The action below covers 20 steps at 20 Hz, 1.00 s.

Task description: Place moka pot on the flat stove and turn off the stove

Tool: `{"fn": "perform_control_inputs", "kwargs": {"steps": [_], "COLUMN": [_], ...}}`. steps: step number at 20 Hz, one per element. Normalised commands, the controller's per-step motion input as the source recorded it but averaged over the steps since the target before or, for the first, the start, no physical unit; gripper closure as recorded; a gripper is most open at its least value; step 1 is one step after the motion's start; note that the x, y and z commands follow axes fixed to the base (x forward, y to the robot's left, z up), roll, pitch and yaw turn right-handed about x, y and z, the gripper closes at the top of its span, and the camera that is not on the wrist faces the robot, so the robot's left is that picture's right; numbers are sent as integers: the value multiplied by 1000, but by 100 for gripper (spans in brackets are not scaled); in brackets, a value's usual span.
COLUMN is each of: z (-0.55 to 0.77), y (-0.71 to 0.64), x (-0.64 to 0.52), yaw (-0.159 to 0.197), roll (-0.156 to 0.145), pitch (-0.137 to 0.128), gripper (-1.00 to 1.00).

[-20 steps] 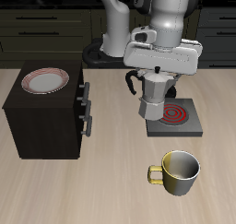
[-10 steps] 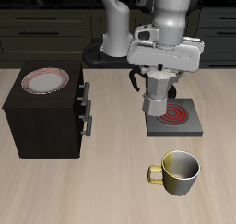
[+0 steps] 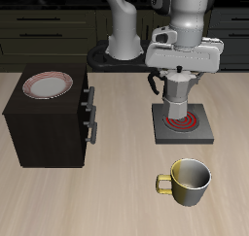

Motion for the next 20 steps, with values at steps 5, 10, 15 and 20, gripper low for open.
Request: {"fn": "perform_control_inputs", "kwargs": {"steps": [5, 10, 15, 20], "z": [-95, -43, -47, -19], "y": [188, -31, 55, 66], "x": [-239, -171, -190, -296], "yaw": [7, -13, -10, 16], "roll": [15, -15, -12, 18], "pitch": [18, 10, 12, -7], "gripper": [100, 100, 100, 100]}}
